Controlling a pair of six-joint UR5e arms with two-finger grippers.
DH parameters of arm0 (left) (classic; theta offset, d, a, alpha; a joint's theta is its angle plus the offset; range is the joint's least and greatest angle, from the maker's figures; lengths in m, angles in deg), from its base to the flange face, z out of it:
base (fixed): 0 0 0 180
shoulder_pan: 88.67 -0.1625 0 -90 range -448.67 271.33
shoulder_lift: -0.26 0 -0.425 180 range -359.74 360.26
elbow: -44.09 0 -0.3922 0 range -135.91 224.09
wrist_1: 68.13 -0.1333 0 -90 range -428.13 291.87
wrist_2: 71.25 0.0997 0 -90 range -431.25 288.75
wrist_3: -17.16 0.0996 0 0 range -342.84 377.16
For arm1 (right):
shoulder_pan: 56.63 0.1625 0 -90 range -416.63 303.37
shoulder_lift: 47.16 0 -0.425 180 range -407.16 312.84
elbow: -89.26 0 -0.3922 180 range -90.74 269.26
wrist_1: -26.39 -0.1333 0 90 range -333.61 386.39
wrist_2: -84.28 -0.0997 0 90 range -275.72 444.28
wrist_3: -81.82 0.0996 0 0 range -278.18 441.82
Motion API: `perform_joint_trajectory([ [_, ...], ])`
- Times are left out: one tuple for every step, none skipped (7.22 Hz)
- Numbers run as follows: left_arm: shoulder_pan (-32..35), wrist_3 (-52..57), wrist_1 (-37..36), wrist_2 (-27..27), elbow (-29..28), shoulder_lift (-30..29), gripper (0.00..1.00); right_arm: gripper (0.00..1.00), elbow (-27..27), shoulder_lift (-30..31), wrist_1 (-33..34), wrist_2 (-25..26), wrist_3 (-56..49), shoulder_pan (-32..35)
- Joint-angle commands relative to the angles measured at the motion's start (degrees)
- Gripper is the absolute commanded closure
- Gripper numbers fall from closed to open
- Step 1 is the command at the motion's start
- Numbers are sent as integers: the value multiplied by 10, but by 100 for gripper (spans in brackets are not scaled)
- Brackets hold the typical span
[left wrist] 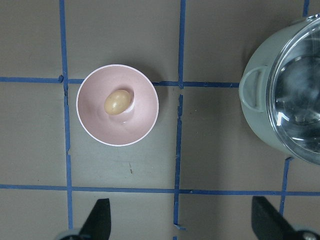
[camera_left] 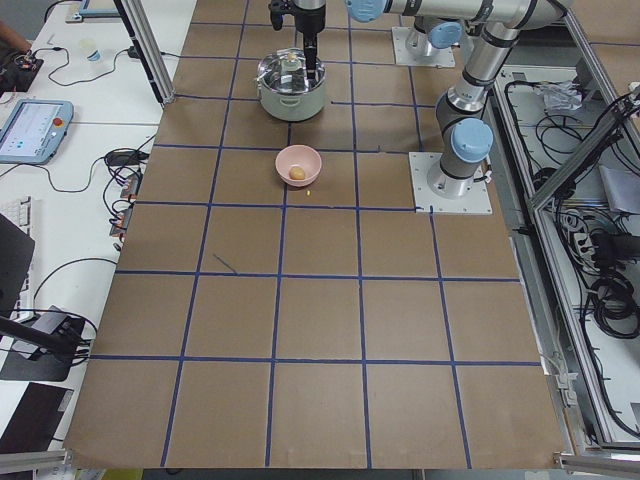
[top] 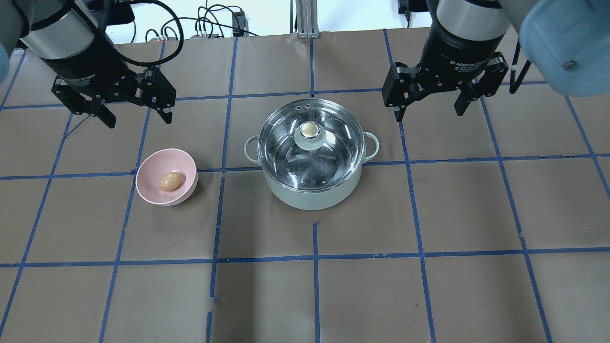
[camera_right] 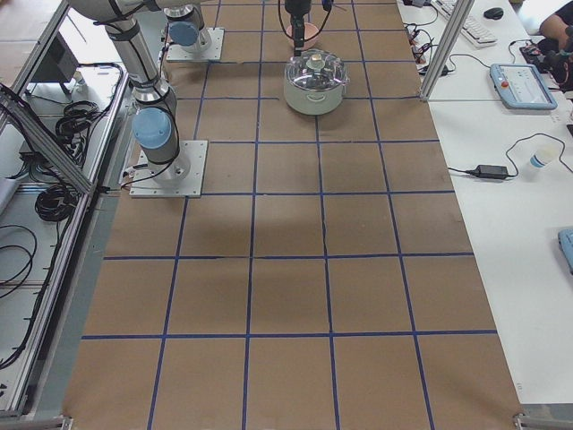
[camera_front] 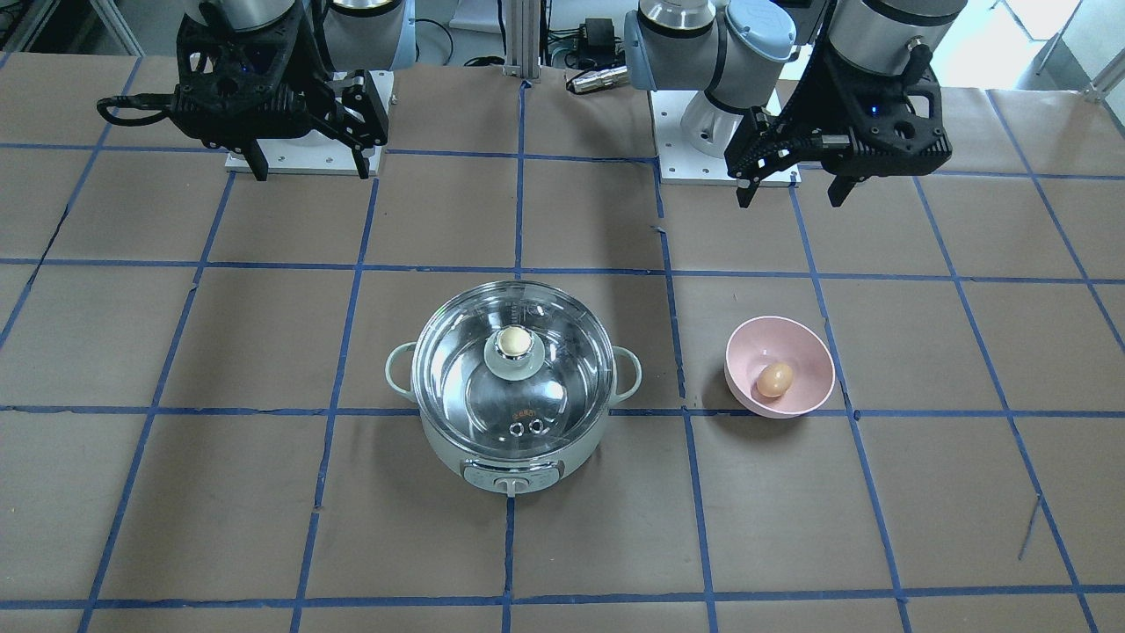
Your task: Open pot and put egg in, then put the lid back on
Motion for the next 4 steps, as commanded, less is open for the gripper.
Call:
perform_joint_trajectory([
  [0, 0, 0, -1, -1, 1, 0, 0, 3, 0, 1, -4, 0, 0],
  [1, 0, 0, 0, 0, 1, 0, 0, 6, 0, 1, -5, 1, 0],
  [2, 1, 1, 1, 3, 1, 0, 0, 7, -1, 1, -4, -1, 0],
  [2, 2, 4, 4, 4, 3, 0, 0, 7, -6, 4, -4, -1, 3],
])
